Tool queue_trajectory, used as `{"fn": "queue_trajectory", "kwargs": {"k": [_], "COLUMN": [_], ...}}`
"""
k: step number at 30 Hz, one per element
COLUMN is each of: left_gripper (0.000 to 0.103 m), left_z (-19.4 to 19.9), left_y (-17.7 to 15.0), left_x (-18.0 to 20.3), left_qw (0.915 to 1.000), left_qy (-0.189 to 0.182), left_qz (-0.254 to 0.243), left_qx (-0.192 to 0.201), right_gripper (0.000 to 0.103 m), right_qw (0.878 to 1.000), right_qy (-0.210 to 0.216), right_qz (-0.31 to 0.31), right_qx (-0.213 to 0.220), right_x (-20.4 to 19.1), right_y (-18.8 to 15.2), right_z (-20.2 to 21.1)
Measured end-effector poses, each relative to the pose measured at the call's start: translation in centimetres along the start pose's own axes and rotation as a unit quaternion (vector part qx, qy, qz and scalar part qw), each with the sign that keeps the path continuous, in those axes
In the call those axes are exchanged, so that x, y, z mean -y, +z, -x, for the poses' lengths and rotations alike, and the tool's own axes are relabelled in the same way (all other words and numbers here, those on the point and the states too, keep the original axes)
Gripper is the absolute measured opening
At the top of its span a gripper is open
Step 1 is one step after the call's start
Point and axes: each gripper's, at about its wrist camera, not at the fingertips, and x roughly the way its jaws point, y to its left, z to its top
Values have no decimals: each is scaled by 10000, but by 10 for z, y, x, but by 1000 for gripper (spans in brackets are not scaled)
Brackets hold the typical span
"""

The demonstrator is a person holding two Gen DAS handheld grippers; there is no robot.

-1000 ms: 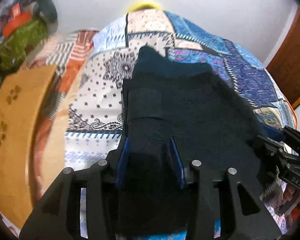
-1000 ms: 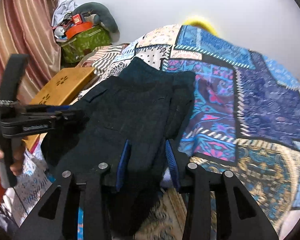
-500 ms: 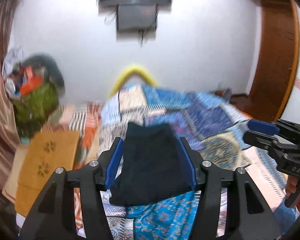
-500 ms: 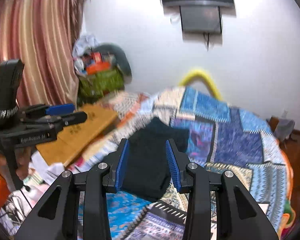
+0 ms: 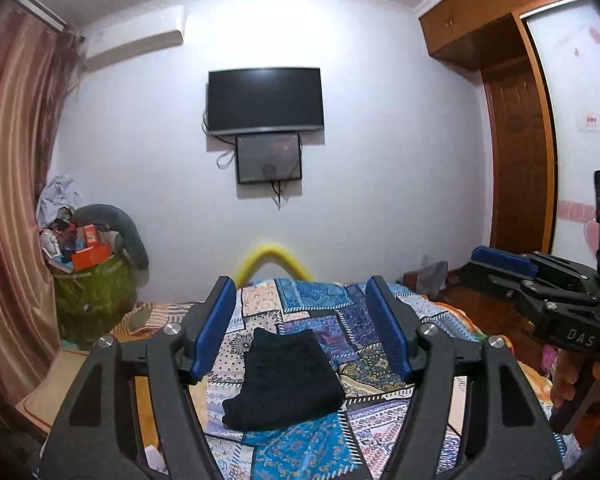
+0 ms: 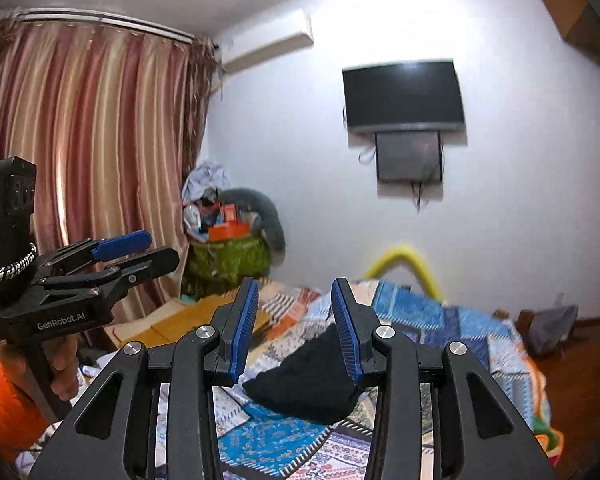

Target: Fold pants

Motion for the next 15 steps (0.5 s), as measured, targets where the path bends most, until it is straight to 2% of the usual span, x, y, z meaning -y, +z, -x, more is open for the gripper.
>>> {"fn": "queue_trajectory", "kwargs": {"k": [3, 5, 6, 8, 10, 12, 15], "left_gripper": [78, 93, 96, 100, 103, 103, 103], "left_z": [19, 30, 34, 44, 48, 49, 52], "left_y": [-7, -13, -16, -21, -24, -27, -33], "left_x": [5, 9, 10, 11, 9, 6, 4], "left_qw": [9998, 9996, 9996, 9994, 9994, 9993, 9992], "left_qy": [139, 192, 198, 238, 253, 283, 298], "left_qz": [3, -22, -21, 39, 92, 173, 233], "left_qx": [116, 183, 196, 240, 219, 179, 119], "right_gripper": [34, 34, 35, 43, 69, 73, 87], "right_qw": [10000, 9998, 9996, 9995, 9991, 9988, 9987], "right_qy": [-28, -162, -217, -288, -398, -440, -479], "right_qz": [22, 60, 73, 18, -67, -81, -105], "right_qx": [92, 138, 143, 120, 146, 181, 146], "right_x": [-8, -11, -13, -16, -17, -19, -22], "right_y": [-4, -9, -11, -15, -18, -19, -19], "right_z": [13, 17, 18, 17, 19, 23, 22]}}
